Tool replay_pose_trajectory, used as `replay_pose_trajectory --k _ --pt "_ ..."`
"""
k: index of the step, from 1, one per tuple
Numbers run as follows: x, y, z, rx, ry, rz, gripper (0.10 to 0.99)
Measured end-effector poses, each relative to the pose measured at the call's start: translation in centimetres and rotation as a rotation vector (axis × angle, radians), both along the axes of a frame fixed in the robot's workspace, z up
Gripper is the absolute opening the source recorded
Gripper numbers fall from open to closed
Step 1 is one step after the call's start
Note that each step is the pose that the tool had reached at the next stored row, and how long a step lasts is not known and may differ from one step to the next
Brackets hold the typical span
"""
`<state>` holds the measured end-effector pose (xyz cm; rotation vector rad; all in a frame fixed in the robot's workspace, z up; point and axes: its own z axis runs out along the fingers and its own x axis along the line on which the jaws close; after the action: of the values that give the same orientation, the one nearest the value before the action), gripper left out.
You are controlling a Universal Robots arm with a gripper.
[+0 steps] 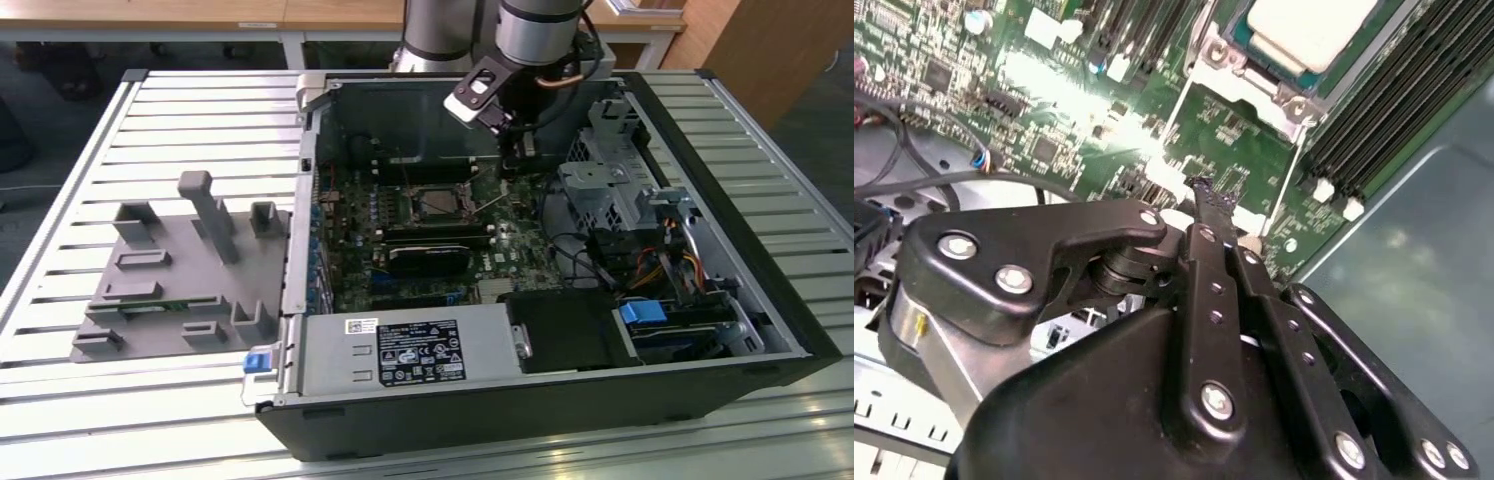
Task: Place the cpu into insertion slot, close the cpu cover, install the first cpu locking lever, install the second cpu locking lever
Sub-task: 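Close the cpu cover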
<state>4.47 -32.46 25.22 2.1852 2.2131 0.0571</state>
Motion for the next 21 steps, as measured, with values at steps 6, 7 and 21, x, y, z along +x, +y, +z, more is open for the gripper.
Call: replay_pose_trajectory --k 6,7,21 --pt "0.75 0.05 0.01 0.000 0.0008 0.010 0.106" --pt "0.87 0.08 0.00 0.000 0.0011 0.011 0.106" --pt "2.43 0.83 -0.35 0.000 0.0170 0.024 0.106"
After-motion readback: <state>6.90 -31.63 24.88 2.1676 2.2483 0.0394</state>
